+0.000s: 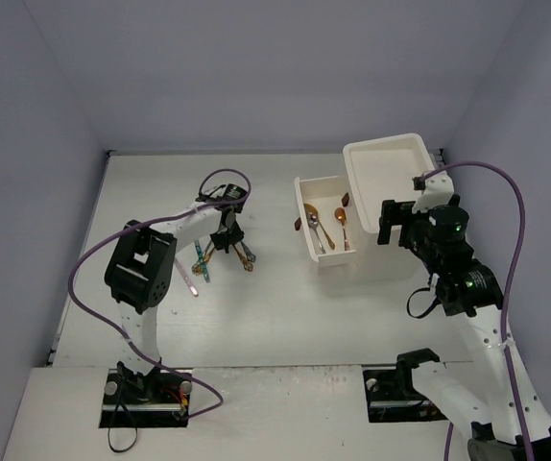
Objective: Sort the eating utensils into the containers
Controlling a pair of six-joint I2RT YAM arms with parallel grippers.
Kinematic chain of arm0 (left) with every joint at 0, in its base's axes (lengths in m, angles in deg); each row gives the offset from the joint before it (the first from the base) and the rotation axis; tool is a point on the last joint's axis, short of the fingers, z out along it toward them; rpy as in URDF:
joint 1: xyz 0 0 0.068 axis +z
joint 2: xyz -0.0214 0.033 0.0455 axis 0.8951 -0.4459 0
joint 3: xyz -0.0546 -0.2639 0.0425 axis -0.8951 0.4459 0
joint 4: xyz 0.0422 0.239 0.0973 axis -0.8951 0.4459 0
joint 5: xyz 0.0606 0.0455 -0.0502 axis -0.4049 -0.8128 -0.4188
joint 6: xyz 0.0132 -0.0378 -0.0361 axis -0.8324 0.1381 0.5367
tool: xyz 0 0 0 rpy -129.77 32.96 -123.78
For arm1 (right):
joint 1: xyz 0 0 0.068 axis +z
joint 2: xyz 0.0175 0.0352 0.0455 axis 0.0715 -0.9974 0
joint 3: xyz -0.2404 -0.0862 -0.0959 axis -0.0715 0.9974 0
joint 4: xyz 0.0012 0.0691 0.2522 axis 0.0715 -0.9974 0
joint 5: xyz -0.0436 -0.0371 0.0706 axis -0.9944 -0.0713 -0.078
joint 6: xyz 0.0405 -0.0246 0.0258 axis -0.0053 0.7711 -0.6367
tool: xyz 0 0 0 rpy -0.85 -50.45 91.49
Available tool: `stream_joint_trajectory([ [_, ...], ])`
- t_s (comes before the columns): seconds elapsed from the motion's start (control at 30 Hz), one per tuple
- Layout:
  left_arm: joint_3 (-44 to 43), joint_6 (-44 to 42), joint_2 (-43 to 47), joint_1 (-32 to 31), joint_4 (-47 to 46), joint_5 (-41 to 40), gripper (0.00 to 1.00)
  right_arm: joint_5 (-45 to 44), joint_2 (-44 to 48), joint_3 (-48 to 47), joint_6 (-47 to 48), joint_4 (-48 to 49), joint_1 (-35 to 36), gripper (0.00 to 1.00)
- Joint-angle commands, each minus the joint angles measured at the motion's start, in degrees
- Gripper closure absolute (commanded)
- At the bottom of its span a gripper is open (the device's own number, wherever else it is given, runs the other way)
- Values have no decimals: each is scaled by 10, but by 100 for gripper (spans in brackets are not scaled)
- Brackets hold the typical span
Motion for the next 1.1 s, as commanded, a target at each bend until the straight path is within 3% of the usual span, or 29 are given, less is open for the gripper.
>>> stream_joint_trajectory([
  [0.0, -11, 13, 8, 7, 7, 3, 71, 6, -1, -2, 3, 38, 4, 0],
  [0.73, -12, 12, -3, 18, 13, 5, 71, 10, 1, 4, 1, 38, 9, 0],
  [0.97, 23, -2, 29, 19, 23, -4, 98, 10, 4, 7, 1, 38, 9, 0],
  [1.07, 32, -19, 57, 19, 33, -16, 100, 10, 3, 7, 1, 38, 10, 0],
])
